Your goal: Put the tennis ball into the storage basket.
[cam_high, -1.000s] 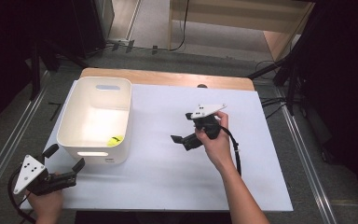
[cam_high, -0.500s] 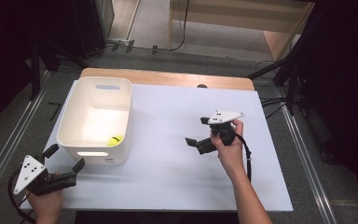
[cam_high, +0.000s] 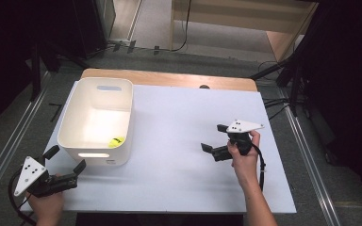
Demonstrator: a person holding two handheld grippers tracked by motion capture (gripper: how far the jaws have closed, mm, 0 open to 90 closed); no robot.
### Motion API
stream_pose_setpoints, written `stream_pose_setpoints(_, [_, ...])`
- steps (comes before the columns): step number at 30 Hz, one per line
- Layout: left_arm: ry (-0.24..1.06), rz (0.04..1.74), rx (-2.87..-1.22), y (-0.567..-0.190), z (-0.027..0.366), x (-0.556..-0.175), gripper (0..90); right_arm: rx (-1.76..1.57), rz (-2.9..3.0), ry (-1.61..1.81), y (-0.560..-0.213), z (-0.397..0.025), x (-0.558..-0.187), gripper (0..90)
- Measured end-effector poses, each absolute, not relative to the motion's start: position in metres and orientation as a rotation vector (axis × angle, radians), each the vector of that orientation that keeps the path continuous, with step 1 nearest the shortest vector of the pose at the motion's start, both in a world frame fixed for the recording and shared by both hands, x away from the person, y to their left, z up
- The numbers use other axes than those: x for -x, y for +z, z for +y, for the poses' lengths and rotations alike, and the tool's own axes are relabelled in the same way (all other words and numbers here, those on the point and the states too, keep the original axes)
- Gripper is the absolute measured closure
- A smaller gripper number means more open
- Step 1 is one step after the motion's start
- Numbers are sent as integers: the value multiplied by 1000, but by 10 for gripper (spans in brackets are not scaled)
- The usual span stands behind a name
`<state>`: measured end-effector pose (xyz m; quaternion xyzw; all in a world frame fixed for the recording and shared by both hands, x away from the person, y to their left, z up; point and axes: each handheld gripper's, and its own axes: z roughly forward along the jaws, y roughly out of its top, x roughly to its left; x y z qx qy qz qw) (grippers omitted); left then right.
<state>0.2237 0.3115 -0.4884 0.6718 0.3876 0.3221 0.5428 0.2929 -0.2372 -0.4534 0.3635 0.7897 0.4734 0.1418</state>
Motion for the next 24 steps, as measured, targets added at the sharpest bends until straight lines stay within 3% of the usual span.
stream_pose_setpoints(24, [767, 926, -1588, -488, 313, -224, 0, -1202, 2114, 1385, -476, -295, -249, 2])
